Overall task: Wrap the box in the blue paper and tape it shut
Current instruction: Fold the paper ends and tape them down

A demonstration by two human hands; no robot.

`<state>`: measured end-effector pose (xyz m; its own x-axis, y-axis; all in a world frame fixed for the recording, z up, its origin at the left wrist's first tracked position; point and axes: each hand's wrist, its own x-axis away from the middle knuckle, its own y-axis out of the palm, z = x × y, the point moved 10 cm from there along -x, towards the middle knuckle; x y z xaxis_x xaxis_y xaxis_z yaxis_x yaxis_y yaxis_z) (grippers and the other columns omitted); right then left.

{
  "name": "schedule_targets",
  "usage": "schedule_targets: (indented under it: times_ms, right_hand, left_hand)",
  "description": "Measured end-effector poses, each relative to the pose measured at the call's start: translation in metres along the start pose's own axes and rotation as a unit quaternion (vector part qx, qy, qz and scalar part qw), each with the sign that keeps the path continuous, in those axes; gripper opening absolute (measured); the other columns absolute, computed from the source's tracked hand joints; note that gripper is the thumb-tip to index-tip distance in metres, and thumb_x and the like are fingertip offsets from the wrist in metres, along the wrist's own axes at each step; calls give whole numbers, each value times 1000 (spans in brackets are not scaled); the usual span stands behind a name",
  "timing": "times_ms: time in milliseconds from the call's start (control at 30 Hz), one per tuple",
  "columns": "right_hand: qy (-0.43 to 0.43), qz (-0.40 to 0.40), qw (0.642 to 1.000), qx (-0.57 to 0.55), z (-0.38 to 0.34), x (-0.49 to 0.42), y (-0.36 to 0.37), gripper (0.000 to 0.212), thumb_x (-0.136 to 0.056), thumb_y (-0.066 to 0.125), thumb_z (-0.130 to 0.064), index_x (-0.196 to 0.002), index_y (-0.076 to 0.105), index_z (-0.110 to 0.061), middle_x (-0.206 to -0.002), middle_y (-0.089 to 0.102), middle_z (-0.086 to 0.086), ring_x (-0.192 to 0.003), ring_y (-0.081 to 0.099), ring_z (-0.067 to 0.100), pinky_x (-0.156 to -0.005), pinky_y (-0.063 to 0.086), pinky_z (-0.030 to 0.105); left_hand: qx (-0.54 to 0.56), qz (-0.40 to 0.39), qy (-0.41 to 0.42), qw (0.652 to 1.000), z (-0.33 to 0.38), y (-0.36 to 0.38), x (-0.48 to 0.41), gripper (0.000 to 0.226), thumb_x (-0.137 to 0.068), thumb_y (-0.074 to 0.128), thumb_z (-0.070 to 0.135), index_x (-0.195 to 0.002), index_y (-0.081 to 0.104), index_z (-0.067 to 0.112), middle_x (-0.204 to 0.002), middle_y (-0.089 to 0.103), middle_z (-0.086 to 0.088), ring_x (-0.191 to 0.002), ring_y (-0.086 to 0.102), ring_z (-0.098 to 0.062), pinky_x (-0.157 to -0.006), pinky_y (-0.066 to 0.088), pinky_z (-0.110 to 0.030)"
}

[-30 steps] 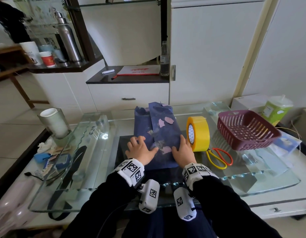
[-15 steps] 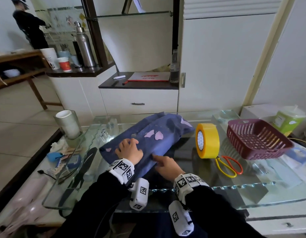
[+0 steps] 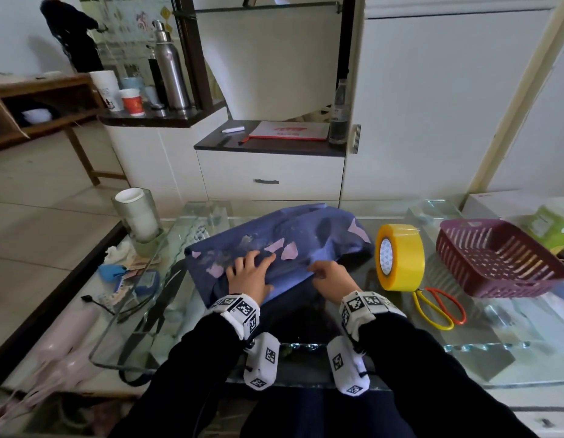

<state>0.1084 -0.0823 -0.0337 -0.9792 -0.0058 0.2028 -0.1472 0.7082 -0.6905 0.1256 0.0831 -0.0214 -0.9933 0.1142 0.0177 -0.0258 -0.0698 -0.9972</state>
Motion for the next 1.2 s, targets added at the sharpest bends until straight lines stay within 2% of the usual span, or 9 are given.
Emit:
schedule_targets:
  times_ms: [133, 300, 567, 700, 767, 833, 967, 1100, 1200]
  right_hand:
    - [-6, 89, 996, -2, 2, 0, -53, 41, -84, 43, 3, -120, 61, -9, -121, 61, 14, -116, 54, 31, -99, 44, 38]
    - [-7, 183, 983, 14, 11, 6, -94, 36, -84, 42, 4, -112, 61, -7, -115, 55, 13, -107, 55, 31, -90, 46, 41]
    - [-8, 122, 991, 51, 2, 8, -79, 44, -85, 43, -1, -126, 54, -12, -134, 44, 11, -126, 43, 29, -105, 38, 43]
    - [-1, 85, 992, 95, -4, 15, -74, 46, -91, 47, -10, -136, 44, -13, -143, 37, 12, -133, 34, 31, -110, 32, 41]
    - [4, 72, 989, 126, -6, 19, -71, 49, -92, 50, -20, -140, 39, -15, -146, 35, 11, -135, 32, 31, -111, 30, 43]
    - [11, 67, 988, 142, -6, 23, -71, 51, -93, 50, -26, -141, 37, -14, -147, 34, 10, -135, 32, 30, -110, 28, 42]
    - [1, 74, 981, 180, -14, 29, -88, 50, -93, 50, -30, -138, 38, -12, -146, 35, 10, -135, 33, 30, -107, 29, 40]
    - [-3, 95, 972, 214, -15, 36, -111, 52, -93, 50, -33, -138, 38, -12, -147, 35, 9, -136, 33, 29, -108, 27, 41]
    - [1, 85, 969, 233, -7, 40, -110, 59, -91, 54, -37, -141, 34, -13, -148, 34, 9, -137, 31, 29, -109, 26, 43]
  left_hand:
    - [-1, 14, 59, 998, 36, -9, -16, 63, -89, 57, 30, -143, 26, 40, -150, 21, 4, -135, 26, -26, -107, 26, -42]
    - [-35, 18, 141, 989, 53, -12, -13, 63, -89, 56, 30, -144, 25, 39, -152, 20, 7, -136, 27, -24, -109, 28, -39]
    - [-51, -28, 181, 982, 7, -11, 14, 65, -83, 58, 12, -138, 35, 37, -152, 22, 13, -143, 18, -16, -113, 17, -33]
    - [61, -68, 130, 987, 9, -23, 13, 64, -73, 46, -6, -121, 52, 35, -145, 36, 12, -139, 26, -19, -112, 21, -36]
    - [168, -61, 96, 979, 17, -28, 14, 52, -67, 45, 4, -101, 57, 41, -132, 51, 9, -131, 38, -21, -109, 29, -41]
    - [239, -32, 50, 969, 22, -34, 20, 39, -66, 44, 20, -96, 60, 37, -123, 56, 3, -124, 45, -24, -104, 36, -44]
    - [175, 20, -61, 983, 24, -43, 32, 28, -91, 47, 32, -105, 57, 11, -120, 57, -11, -120, 47, -32, -101, 39, -43]
    - [197, -66, -109, 972, 30, -34, 41, 49, -96, 39, 40, -110, 60, -2, -116, 63, -20, -110, 59, -35, -93, 45, -39]
    - [201, -103, -111, 968, 33, -29, 56, 53, -96, 39, 42, -91, 66, -3, -90, 70, -17, -95, 65, -30, -88, 49, -33]
